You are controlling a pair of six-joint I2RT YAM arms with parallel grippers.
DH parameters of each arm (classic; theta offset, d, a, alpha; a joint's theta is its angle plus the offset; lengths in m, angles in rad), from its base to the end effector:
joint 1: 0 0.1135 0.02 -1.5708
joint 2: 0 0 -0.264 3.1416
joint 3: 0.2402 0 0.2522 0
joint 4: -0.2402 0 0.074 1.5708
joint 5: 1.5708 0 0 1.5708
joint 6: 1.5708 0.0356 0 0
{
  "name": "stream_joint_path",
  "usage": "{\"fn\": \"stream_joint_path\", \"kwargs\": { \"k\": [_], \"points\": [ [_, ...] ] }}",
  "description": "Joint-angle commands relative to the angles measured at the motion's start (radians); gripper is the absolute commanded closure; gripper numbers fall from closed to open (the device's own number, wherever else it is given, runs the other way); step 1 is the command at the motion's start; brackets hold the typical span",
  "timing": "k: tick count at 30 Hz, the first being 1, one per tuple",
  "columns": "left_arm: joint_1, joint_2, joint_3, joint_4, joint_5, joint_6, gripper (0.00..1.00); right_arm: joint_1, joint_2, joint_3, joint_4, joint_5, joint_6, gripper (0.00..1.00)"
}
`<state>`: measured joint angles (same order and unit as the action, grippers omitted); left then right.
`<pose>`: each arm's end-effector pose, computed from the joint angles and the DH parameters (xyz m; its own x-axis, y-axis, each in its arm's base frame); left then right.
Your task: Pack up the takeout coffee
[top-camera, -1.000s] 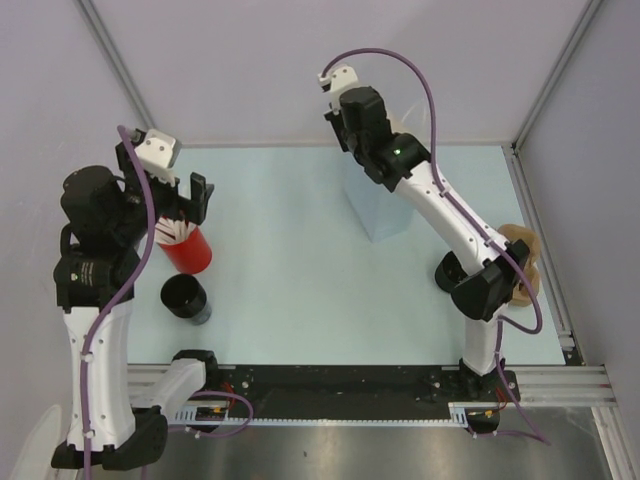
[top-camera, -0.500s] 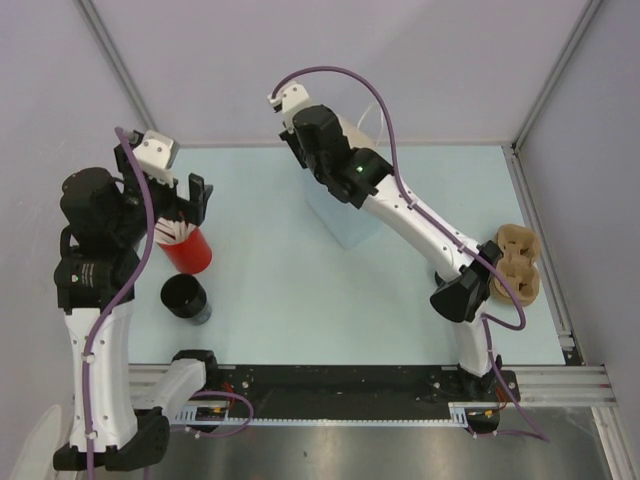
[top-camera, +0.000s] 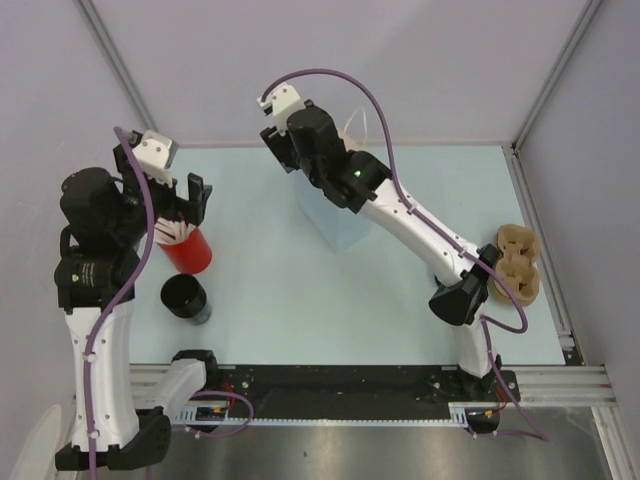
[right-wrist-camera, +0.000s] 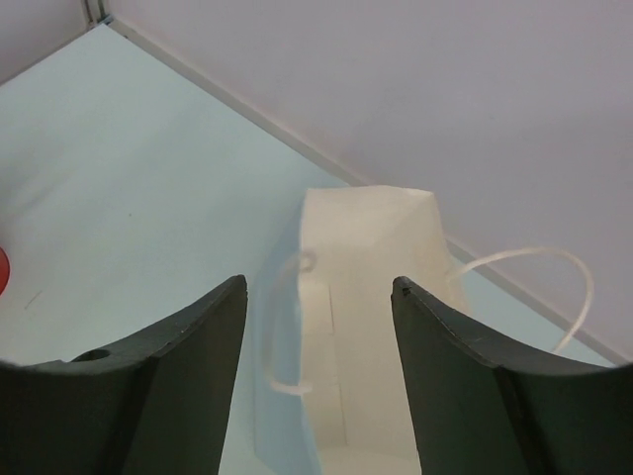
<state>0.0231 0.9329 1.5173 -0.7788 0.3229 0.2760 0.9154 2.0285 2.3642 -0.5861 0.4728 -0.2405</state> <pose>0.1399 -0.0081 0.4900 -0.1070 0.2560 -0.9607 0.3310 0.9203 0.2084 0.2875 0.3473 0.4615 -0.0426 -0.4033 -0.9141 -0.4603 0.8199 -0.3404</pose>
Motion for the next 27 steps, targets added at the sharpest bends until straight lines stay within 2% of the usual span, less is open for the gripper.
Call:
{"fn": "stream_joint_path", "kwargs": {
  "k": [1,5,13,18,20,27],
  "points": [
    [0.012,-0.011,-0.009,0.033,0.028,-0.021,0.01,-0.041,-0.137,0.038,0.02,0.0,-0.019,0.36],
    [0.014,-0.011,-0.011,0.035,0.034,-0.023,0.01,-0.127,-0.201,0.007,0.023,-0.031,-0.004,0.37],
    [0.023,-0.017,-0.022,0.042,0.05,-0.032,0.01,-0.453,-0.214,-0.014,0.006,-0.252,0.158,0.45],
    [0.028,-0.017,-0.032,0.052,0.062,-0.037,0.01,-0.55,-0.162,-0.026,-0.034,-0.501,0.236,0.47],
    [0.031,-0.016,-0.035,0.058,0.067,-0.038,0.01,-0.555,-0.166,-0.054,-0.043,-0.526,0.236,0.47],
    [0.029,-0.005,-0.036,0.056,0.076,-0.038,0.01,-0.605,-0.286,-0.413,0.054,-0.511,0.182,0.5]
  ]
}}
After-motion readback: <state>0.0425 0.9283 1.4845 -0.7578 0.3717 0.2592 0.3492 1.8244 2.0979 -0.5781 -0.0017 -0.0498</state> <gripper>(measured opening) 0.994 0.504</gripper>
